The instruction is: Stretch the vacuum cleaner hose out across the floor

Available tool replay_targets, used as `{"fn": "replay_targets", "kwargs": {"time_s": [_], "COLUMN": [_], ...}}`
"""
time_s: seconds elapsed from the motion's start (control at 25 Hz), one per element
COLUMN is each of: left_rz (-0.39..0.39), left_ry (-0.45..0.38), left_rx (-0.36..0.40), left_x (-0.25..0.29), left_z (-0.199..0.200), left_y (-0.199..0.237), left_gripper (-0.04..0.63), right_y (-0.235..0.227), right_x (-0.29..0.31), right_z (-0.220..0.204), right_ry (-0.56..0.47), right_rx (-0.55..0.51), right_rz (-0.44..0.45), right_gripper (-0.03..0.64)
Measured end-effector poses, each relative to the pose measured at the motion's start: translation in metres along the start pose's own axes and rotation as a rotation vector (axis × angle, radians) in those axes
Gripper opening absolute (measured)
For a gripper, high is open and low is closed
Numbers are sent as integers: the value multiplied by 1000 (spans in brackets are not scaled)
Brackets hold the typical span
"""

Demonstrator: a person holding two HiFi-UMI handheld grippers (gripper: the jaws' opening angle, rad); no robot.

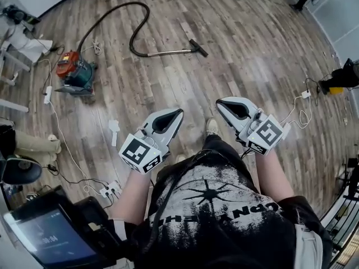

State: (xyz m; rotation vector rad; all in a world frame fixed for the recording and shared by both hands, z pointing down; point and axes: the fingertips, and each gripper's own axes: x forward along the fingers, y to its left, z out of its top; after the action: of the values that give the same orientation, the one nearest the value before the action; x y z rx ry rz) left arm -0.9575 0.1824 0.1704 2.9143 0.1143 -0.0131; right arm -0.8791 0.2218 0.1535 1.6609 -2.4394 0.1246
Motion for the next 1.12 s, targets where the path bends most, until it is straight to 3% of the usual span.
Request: {"fn": "replay_targets", "kwargs": {"time_s": [0.24,0.36,0.64,1.12], "left_rz": [57,84,125,196], "left_ry": [-1,14,69,123], "left_rx": [16,-1,-15,15], "left_x": [-1,12,81,239], "left_z": [2,9,13,39], "left_y": [21,52,98,166], "left_gripper": [0,1,2,1], "right_y": [-11,-38,-123,-308], "right_x": [17,40,64,69], "right_z": [1,2,-3,-11], "right_ry": [14,23,-4,-34], "right_rx": [-15,3,49,44], "right_rz": [41,69,123,194], "right_gripper": [8,8,8,8]}}
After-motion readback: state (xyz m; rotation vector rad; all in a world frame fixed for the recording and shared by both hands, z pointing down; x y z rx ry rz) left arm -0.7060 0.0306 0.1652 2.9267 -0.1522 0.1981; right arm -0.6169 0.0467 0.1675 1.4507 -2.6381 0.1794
